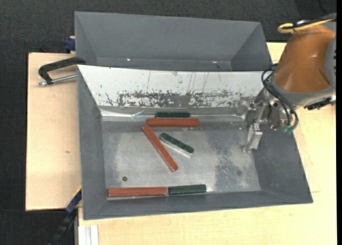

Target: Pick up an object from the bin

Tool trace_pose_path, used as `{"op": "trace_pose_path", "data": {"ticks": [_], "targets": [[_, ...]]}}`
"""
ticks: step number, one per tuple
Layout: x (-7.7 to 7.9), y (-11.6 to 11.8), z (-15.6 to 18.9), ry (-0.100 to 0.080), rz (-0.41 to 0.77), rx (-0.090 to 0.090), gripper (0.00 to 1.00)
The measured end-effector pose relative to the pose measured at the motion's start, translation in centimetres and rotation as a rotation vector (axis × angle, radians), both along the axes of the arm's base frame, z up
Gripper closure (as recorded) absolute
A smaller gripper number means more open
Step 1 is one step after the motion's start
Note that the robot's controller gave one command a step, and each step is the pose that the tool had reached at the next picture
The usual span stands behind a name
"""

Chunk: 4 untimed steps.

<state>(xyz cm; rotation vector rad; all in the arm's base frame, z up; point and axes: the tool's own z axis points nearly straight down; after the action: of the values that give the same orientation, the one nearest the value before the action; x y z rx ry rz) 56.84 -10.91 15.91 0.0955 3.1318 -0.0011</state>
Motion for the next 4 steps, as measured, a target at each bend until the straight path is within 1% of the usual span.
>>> {"op": "trace_pose_path", "data": {"ticks": [1,2,3,4], "targets": [[-0.2,-0.5,-3.0,0.011,-0.202,0.005,0.0],[0.2,0.8,-4.1,0.008,-0.39,0.003,0.0],[1.2,5.1,-4.1,0.004,-0.236,0.002,0.0],[1.5,6.9,-6.6,0.006,-0.201,0.004,0.0]]}}
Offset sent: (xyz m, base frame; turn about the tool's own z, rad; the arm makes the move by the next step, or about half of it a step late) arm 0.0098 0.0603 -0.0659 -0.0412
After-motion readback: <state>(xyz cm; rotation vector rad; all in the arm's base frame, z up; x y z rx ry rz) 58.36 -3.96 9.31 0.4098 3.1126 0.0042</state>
